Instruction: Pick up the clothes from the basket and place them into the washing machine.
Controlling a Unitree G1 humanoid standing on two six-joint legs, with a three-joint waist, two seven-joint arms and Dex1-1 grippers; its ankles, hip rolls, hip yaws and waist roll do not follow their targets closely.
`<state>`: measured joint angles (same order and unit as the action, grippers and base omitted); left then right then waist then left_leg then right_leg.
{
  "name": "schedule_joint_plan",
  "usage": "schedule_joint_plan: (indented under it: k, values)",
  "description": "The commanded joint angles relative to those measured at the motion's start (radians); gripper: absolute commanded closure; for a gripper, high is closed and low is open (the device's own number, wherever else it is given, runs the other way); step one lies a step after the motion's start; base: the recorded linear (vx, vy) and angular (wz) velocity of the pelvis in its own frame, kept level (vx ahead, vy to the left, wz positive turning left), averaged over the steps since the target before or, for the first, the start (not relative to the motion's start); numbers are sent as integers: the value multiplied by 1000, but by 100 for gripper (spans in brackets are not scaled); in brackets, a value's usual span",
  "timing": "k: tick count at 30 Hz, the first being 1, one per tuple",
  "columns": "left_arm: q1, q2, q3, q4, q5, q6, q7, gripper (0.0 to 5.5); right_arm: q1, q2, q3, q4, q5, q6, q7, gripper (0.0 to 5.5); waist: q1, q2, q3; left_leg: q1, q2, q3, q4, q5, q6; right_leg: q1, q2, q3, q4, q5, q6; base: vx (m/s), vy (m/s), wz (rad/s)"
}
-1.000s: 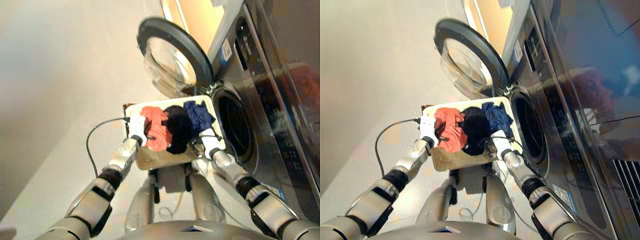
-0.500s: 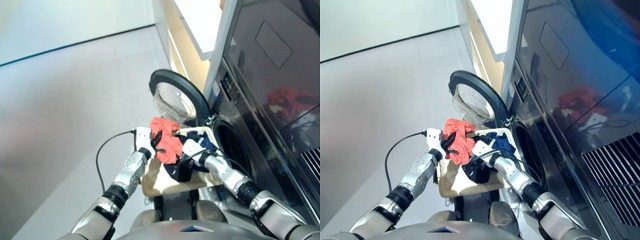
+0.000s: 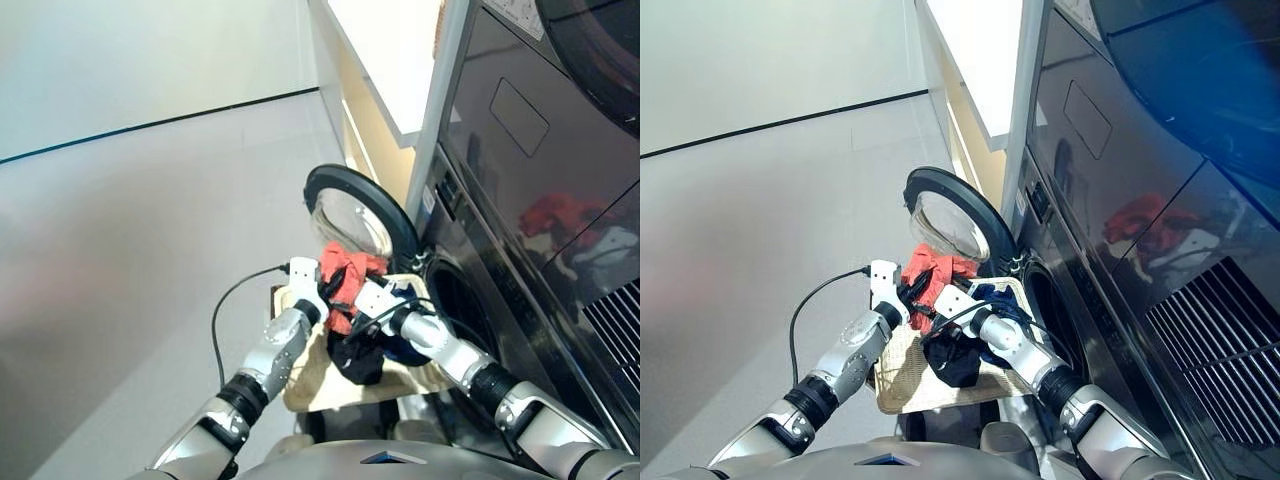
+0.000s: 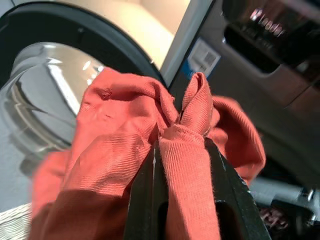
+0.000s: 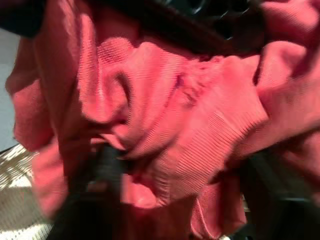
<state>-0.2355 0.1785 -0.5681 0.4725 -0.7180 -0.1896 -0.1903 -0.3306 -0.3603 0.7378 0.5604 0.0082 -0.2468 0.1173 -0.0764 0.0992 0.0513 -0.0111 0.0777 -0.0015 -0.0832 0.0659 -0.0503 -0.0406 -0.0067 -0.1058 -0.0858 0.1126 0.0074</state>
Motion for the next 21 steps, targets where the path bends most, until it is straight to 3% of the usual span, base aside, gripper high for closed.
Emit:
schedule_joint_plan:
  k: [1,12,13,14,15,21]
  values:
    - [-40,6,-33,-67,-38,-36,-54,550,-50,109,-49,33,46,-44,-23,550,17,-81,-36,55,-59,36,20,-67,5,53,-42,18,-1,-103,116,0,0,0]
    - [-16,24,-14,-78,-48,-27,-72,550,-17,98,-94,33,34,-36,-43,550,16,-92,-44,68,-60,30,17,-73,6,69,-44,6,-1,-108,118,0,0,0]
    - [-15,26,-12,-75,-46,-28,-72,490,-15,98,-97,34,31,-36,-45,550,16,-92,-44,68,-61,29,16,-73,6,69,-44,6,-1,-108,118,0,0,0]
    - [-9,27,-5,-81,-53,-27,-72,278,-11,97,-104,32,25,-35,-51,550,17,-92,-46,70,-61,29,15,-74,6,70,-44,6,-1,-108,119,0,0,0]
    - [-3,29,4,-81,-57,-26,-72,0,-8,95,-110,29,20,-35,-57,550,17,-93,-47,70,-61,29,15,-74,6,70,-44,6,-1,-108,119,0,0,0]
    - [41,31,87,-65,-112,-22,-57,0,25,99,-161,6,1,-35,-102,550,17,-91,-48,71,-62,29,15,-75,8,69,-45,9,-1,-108,120,0,0,0]
